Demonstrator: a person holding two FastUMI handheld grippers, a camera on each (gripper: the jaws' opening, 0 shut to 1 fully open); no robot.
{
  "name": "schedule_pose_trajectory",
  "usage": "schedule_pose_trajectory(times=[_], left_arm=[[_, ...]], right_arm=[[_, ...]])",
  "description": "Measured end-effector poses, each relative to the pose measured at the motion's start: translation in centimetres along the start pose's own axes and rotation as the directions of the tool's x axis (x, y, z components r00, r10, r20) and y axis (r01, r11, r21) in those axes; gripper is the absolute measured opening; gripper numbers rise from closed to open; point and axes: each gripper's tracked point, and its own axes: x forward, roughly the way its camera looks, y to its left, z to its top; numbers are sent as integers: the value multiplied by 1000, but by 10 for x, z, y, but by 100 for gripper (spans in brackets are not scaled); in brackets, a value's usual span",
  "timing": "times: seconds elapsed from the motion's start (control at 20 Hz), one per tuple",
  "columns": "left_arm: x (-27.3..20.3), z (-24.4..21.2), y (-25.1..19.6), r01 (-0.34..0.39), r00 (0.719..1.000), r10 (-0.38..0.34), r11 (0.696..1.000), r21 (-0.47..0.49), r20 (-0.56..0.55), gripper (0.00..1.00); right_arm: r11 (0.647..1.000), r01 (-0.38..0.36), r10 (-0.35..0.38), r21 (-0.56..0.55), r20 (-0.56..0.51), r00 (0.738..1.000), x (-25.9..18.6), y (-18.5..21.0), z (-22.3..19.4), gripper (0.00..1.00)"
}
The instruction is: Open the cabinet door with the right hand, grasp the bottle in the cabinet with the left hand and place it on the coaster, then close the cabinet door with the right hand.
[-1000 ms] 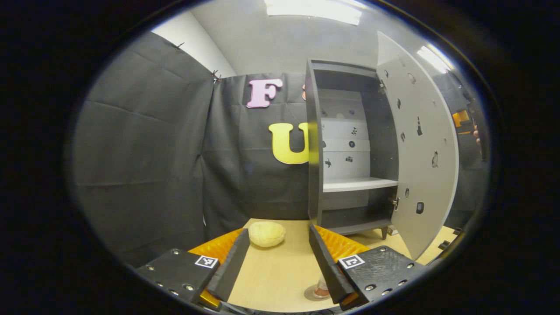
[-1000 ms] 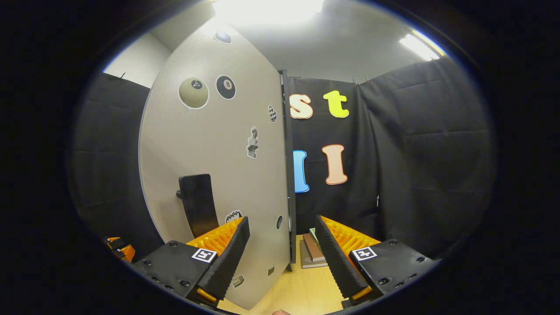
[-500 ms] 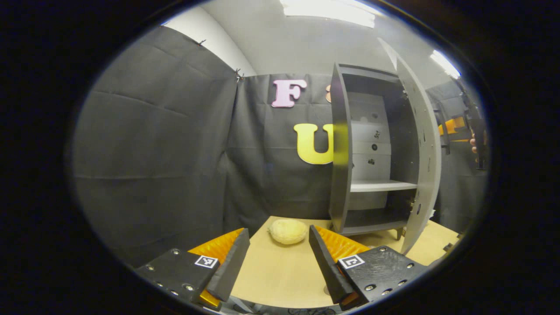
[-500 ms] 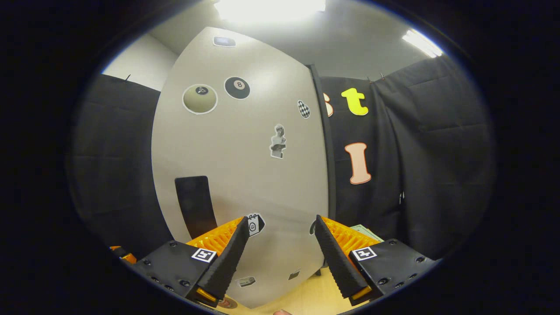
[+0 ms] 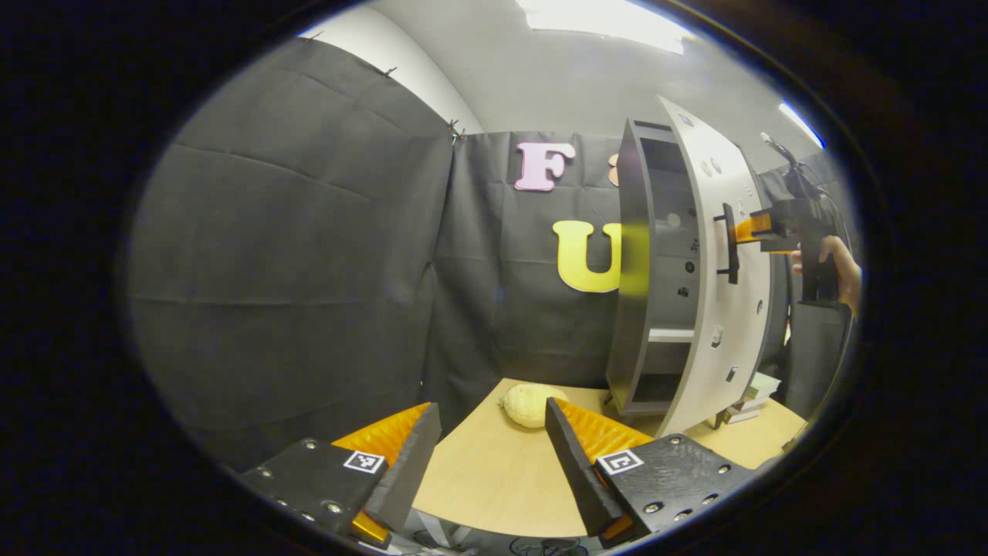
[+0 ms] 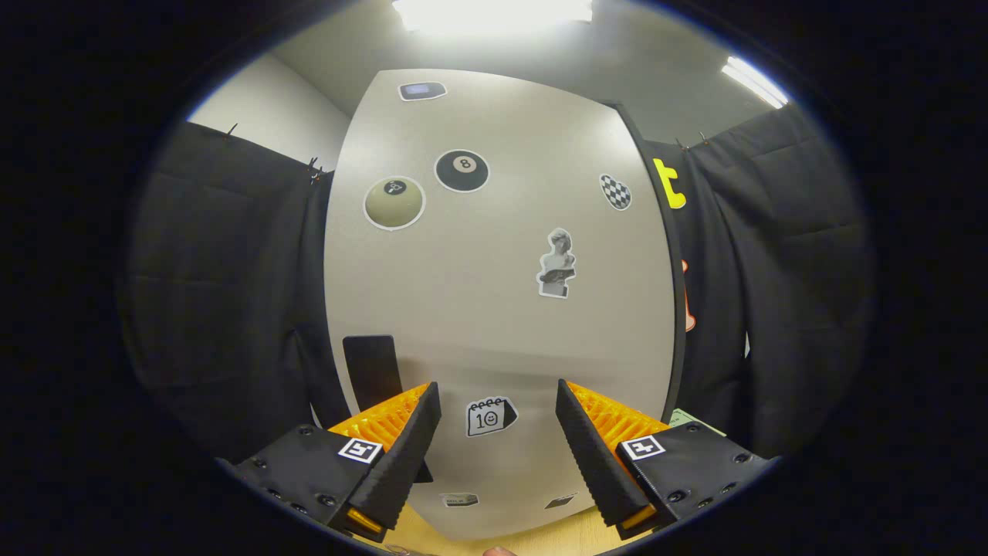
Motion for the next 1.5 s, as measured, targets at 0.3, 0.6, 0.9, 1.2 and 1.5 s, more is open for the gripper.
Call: schedule_pose_trajectory(times=[0.3,0.6,0.9,1.2,1.5], left_arm=[[6,16,-41,75,997,-76,996,39,23,82],[22,46,-115,154,986,-160,983,101,54,84],[21,78,-212,238,963,-254,959,154,88,84],[19,96,-305,307,938,-325,941,143,121,82],[11,94,-359,349,923,-370,921,175,108,82]], right_arm=[[999,2,-2,46,3,1000,18,-4,-6,96],[1000,-3,3,24,22,1000,-34,-44,-2,97],[998,54,-54,-16,23,998,-107,-124,-14,98],[989,147,-146,-15,16,989,-160,-208,-34,98],[980,196,-198,-42,-45,979,-193,-248,-74,98]])
